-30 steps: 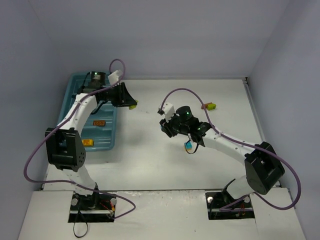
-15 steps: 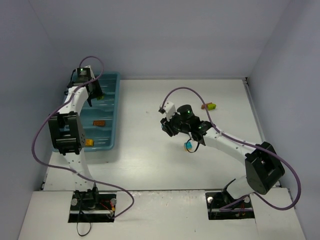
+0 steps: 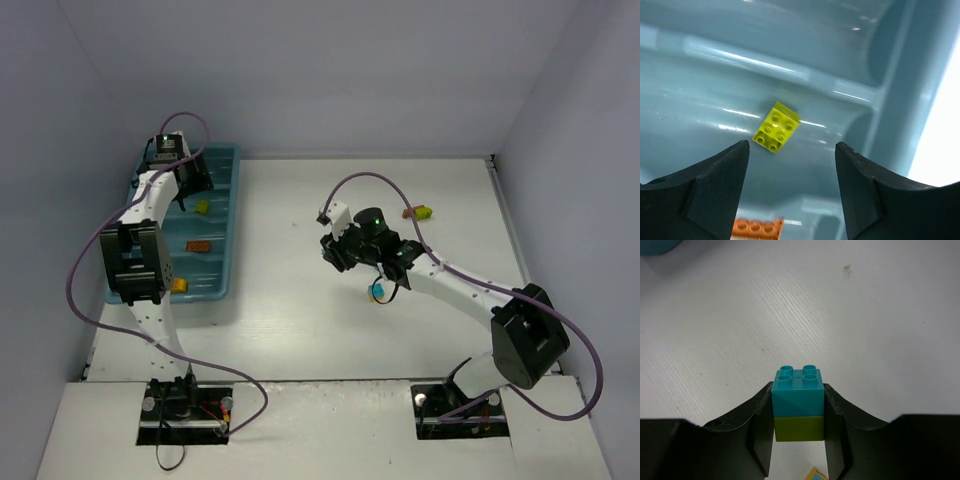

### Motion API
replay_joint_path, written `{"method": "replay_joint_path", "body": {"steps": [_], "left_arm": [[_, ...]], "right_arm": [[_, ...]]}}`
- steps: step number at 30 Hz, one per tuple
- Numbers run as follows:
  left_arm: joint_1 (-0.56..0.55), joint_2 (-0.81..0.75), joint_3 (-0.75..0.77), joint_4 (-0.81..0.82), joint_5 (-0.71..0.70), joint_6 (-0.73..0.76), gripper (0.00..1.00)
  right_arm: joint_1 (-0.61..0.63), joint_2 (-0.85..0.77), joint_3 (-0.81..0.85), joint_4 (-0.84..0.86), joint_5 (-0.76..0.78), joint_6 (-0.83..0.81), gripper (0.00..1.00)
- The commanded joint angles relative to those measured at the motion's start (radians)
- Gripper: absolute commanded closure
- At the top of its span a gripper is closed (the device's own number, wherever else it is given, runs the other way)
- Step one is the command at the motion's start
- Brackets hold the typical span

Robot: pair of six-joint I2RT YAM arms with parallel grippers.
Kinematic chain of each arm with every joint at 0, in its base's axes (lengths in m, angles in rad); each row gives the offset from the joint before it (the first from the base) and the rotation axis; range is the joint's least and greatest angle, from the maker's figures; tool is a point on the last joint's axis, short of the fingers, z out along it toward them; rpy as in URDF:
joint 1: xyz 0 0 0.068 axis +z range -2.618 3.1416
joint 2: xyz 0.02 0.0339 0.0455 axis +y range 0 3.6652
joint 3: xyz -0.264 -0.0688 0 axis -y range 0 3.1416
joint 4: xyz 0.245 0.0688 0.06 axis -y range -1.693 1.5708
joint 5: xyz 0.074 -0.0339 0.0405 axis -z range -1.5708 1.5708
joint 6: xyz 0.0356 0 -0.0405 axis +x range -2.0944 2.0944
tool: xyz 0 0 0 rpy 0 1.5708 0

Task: Sort the legos into containers by color

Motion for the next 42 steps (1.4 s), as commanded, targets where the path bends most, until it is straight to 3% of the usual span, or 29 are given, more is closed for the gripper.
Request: {"method": "replay_joint_path", "body": {"steps": [1,6,10,16,19,28,42], "left_arm": [[0.0,-0.166,0.022,0.001,0.068,-0.006,0.37],[-0.071,-0.313,-0.069,-0.033,0.323,-0.046,0.37],[-0.253,-0.373,-0.115,-0.037,0.575,-0.046,0.37],[-0.437,-0.378,-0.149,-0.01,0.738,-0.107,0.37],[-0.48,-0.369,-0.153,0.015,0.761,-0.124,0.37],[-0.513,-0.334,-0.127,-0.125,0.757,-0.018,0.37],[-0.544,-0.281,-0.106,-0.194,0.842,0.02,0.46]], "right_arm": [[-0.008,-0.043,0.069,0.049,-0.019,0.005,0.96],[-0.008,-0.07,0.088,0.095,-0.018,-0.013,0.94],[-0.008,-0.074,0.101,0.103,-0.035,-0.026,0.93],[-0.005,-0.085,0.107,0.098,-0.056,-0.027,0.91],[-0.004,-0.093,0.106,0.091,-0.053,-0.029,0.91],[-0.005,-0.114,0.094,0.083,-0.05,-0.03,0.9],[-0.004,-0.111,0.086,0.074,-0.059,-0.037,0.89]]}}
